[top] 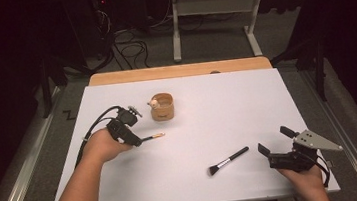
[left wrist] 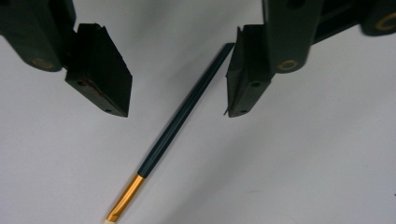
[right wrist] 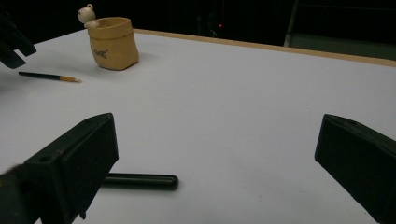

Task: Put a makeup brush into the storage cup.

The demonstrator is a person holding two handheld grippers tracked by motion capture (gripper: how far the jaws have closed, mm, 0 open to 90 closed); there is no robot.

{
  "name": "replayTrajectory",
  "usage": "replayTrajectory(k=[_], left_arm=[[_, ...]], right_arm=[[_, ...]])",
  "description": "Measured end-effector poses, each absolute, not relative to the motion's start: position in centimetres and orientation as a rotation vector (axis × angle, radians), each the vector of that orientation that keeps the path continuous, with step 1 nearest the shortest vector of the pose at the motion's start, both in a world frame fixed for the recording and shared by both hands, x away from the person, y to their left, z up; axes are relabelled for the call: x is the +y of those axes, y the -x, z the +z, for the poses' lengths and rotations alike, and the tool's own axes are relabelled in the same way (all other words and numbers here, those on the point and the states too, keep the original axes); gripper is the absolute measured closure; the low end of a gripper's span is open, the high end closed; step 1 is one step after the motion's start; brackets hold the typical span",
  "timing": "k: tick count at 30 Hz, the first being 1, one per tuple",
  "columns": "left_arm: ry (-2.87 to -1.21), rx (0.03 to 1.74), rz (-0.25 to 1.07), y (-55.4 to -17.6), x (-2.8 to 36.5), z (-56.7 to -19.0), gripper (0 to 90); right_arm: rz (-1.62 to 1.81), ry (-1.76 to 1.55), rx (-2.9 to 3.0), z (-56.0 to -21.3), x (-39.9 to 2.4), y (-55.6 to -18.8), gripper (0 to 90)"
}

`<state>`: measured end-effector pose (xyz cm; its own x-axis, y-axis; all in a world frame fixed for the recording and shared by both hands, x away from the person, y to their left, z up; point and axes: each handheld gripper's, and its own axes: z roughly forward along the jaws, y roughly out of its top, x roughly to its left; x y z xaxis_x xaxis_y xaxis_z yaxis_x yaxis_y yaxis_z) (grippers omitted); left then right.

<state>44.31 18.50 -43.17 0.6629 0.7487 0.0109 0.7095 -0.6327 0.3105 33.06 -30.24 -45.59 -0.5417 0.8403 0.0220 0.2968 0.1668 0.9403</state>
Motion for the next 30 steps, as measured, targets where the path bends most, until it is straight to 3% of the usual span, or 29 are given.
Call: replayTrajectory(k=[4, 30], left_arm=[[-2.629, 1.145, 0.202, -44.5, 18.3, -43.6, 49.6], [-2.701, 1.099, 0.191, -45.6, 18.0, -45.8, 63.4]], right_arm=[[1.379, -1.09, 1.93, -45.6, -30.2, -33.0, 0.4], [1.378, -1.086, 1.94, -45.8, -30.2, -33.1, 0.4]])
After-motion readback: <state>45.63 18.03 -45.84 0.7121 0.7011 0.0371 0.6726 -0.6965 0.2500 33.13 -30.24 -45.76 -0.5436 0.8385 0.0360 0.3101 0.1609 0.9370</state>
